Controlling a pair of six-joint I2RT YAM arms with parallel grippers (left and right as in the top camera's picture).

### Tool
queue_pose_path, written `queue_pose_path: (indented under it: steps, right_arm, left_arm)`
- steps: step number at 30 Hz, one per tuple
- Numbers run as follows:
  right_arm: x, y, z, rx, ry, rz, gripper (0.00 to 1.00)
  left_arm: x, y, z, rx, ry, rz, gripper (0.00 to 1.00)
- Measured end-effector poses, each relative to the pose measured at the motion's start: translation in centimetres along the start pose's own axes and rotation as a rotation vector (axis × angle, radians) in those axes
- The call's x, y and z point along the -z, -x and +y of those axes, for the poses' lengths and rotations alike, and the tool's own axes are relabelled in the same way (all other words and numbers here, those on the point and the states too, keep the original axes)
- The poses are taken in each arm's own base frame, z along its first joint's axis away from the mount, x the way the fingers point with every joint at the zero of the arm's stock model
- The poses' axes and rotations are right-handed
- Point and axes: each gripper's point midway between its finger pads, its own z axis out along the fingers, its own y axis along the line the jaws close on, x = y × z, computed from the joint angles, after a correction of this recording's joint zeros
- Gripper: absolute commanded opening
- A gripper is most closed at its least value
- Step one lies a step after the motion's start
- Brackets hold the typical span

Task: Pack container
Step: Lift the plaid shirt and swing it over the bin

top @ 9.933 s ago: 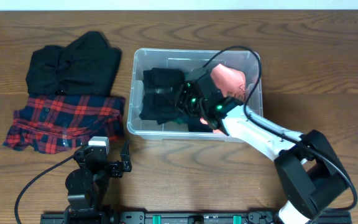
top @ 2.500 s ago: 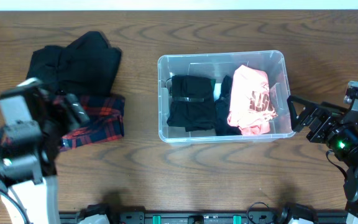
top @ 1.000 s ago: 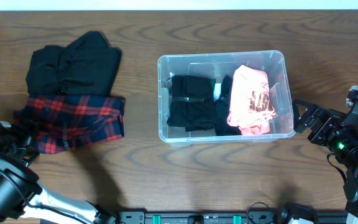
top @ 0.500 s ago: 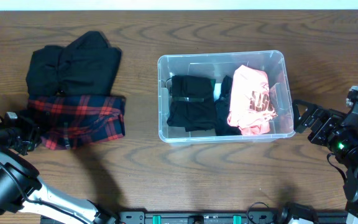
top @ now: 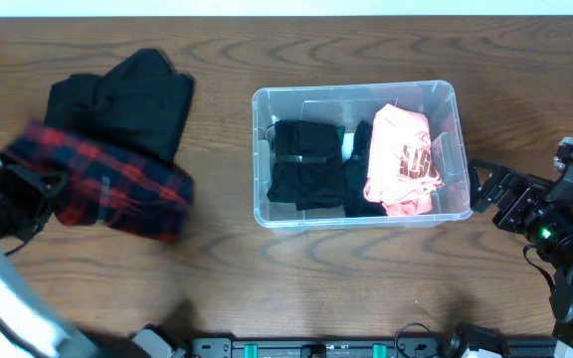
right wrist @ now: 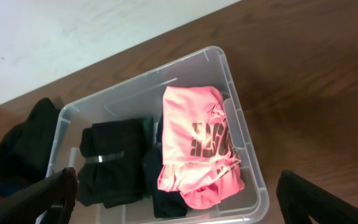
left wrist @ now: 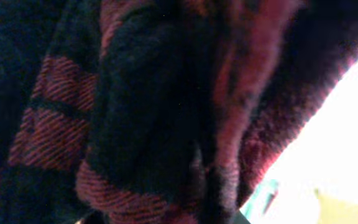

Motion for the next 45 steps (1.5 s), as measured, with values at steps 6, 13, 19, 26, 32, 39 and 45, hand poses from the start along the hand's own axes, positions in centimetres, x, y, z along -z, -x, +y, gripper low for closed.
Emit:
queue_pose_path:
  steps: [6,13,19,26,32,39,45]
  right_arm:
    - [0.0,0.0,0.0,0.0,0.0,0.0,0.99]
    - [0.0,0.0,0.0,0.0,-0.001,0.0,0.99]
    - [0.0,0.0,0.0,0.0,-0.002,-0.001,0.99]
    - [0.0,0.0,0.0,0.0,-0.002,-0.001,0.99]
    - [0.0,0.0,0.0,0.0,-0.003,-0.001,0.99]
    - [0.0,0.0,0.0,0.0,-0.002,-0.001,0.99]
    - [0.0,0.0,0.0,0.0,-0.002,-0.001,0.99]
  left_arm:
    - [5.5,-5.0,-12.0,-0.278,-0.298,-0.115,0.06]
    - [9.4,-10.4,-21.7,-0.464,-0.608,-0.104,0.06]
    - [8.8,-14.2,-25.5,-0.421,-0.682,0.009,0.06]
    - [2.6,-18.9,-29.2,-0.338,-0.616,0.141,0.06]
    - [-3.9,-23.3,-31.8,-0.277,-0.539,0.171,0.06]
    - [-10.5,-29.1,-31.4,-0.162,-0.398,0.218,0.06]
    - [-14.4,-32.3,-29.3,-0.136,-0.271,0.192,0.06]
